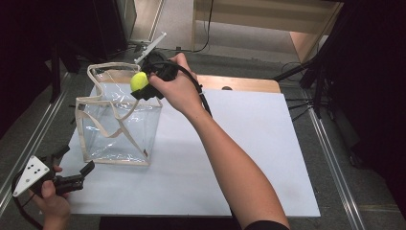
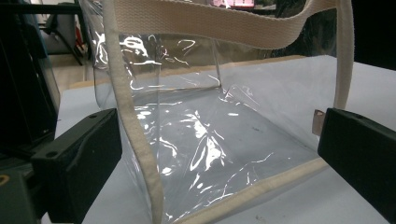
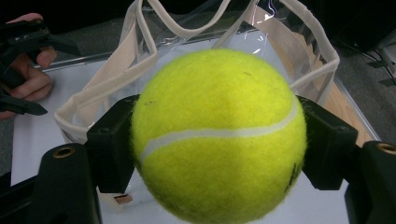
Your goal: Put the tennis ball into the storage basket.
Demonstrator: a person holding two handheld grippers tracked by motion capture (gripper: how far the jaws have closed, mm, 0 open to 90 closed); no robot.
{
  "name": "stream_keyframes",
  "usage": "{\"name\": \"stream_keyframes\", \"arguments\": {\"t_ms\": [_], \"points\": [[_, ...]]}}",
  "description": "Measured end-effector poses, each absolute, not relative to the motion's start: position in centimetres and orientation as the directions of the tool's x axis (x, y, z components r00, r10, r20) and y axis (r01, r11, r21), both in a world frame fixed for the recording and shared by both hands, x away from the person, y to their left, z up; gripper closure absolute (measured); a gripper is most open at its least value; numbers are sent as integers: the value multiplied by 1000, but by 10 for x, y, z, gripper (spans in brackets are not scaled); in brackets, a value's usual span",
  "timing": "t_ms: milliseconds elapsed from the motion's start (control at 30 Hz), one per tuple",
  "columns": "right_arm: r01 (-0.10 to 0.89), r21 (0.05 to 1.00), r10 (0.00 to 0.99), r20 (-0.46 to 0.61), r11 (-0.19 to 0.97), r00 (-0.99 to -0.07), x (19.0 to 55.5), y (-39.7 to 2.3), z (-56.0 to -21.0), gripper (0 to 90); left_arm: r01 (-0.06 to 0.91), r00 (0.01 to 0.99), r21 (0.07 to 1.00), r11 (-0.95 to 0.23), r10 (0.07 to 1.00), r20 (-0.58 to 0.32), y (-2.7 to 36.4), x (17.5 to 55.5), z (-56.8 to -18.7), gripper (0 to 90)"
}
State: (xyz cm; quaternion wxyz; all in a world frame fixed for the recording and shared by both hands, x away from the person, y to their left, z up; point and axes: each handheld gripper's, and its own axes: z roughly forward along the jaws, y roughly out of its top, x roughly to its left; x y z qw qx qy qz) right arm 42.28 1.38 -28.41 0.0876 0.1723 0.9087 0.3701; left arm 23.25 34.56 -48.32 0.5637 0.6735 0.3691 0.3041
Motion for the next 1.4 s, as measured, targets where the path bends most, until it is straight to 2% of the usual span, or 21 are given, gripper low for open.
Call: {"name": "stream_keyframes", "arguments": {"t_ms": [633,1400], "points": [[220,692,340,-39,688,-940,425,43,-278,236,153,541,984,-90,841,-7,346,233,-483,2],[234,650,310,-2,723,-951,427,61,-301,234,153,542,984,-90,841,-7,346,233,-483,2]]}}
